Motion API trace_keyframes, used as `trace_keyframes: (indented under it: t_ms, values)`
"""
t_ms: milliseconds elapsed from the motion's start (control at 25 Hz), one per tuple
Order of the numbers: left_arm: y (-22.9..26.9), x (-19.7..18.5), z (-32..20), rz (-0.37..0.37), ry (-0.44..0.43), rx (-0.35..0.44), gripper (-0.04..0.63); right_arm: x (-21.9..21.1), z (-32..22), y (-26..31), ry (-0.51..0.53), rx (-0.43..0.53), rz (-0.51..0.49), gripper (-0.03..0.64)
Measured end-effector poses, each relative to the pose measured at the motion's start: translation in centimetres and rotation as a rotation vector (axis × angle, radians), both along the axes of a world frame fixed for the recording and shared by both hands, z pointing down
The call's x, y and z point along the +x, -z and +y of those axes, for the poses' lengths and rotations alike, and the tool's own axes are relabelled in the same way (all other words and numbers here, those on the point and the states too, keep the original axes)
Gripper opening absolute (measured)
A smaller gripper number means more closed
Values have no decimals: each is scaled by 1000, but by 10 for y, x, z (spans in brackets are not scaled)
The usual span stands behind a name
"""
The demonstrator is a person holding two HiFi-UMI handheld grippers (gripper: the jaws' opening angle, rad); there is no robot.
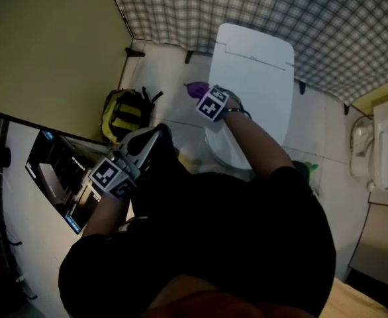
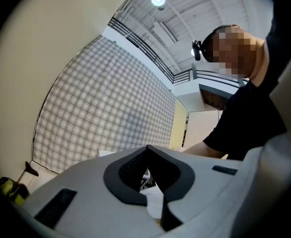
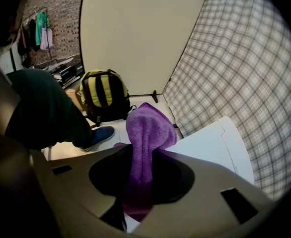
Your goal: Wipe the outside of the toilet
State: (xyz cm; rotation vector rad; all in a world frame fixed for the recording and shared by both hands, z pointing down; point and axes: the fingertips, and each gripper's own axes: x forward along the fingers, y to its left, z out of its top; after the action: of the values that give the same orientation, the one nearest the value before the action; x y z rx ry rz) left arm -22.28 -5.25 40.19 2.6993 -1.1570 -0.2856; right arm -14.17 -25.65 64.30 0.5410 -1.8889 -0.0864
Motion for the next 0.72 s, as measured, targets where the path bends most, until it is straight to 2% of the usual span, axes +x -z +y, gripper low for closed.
trace_keyframes:
  t_ms: [280, 440, 720]
  values:
    - [28, 35, 35, -19, -48, 82, -8, 10, 122, -11, 166, -8, 35, 114]
    - [38, 51, 59, -51, -94, 109, -8, 26, 164, -14, 195, -16, 56, 114]
    - [69, 80, 98, -59, -148, 181, -8, 78, 226, -20, 206, -36, 104, 114]
